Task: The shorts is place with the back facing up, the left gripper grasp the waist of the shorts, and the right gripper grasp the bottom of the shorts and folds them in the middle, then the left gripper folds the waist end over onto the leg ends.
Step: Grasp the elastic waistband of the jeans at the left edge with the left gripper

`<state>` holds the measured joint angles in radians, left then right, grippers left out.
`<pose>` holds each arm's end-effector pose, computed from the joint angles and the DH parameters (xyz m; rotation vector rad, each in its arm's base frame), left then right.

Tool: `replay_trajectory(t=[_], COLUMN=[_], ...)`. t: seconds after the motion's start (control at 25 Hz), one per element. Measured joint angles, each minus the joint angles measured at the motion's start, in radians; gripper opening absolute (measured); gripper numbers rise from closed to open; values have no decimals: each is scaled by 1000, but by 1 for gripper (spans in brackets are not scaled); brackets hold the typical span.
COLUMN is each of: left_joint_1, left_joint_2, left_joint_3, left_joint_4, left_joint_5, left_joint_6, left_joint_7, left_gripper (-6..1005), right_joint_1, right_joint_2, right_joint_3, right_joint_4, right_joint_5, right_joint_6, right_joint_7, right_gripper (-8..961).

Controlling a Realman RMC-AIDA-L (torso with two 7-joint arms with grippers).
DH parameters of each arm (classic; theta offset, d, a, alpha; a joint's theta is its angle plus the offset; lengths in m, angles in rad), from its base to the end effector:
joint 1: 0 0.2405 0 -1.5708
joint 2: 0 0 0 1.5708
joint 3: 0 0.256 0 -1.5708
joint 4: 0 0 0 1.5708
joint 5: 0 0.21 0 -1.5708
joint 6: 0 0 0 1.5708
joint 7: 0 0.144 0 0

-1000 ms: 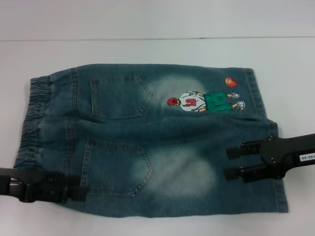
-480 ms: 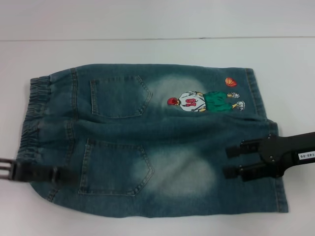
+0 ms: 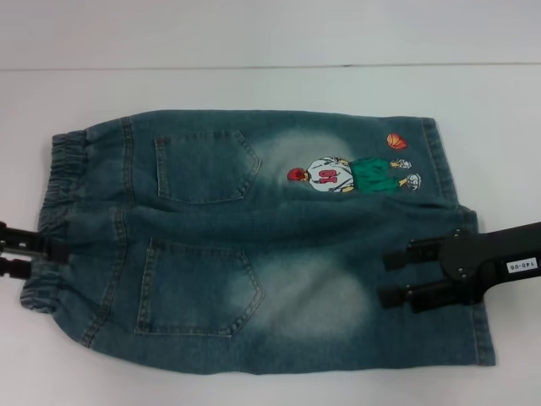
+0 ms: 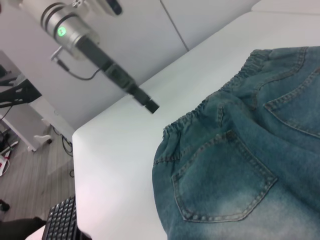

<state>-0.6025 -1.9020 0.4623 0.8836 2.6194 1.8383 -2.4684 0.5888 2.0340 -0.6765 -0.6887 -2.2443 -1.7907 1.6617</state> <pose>-0.3128 0.3210 0.1102 -2.1998 -1.9664 -0.0894 0.2587 0.3103 0.0101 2.9138 -0.9232 -0.4871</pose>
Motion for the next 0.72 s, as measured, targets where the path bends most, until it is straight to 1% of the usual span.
replay_trajectory(t=[0.36,0.72], left_joint_1=[-40,-43], left_joint_2=[2,3], left_joint_3=[12,37], left_joint_4=[-89,-110], left_joint_5=[125,167], left_joint_6=[-164,-208], left_joint_7=[-50,-67], left_gripper=[841,840], right_joint_1=[10,21], right_joint_2=[0,0], right_joint_3=[-8,-8], right_joint_4=[0,0], right_joint_5=[0,0], right_joint_6=[4,11], right_joint_7=[-9,-10], right_gripper=[805,805])
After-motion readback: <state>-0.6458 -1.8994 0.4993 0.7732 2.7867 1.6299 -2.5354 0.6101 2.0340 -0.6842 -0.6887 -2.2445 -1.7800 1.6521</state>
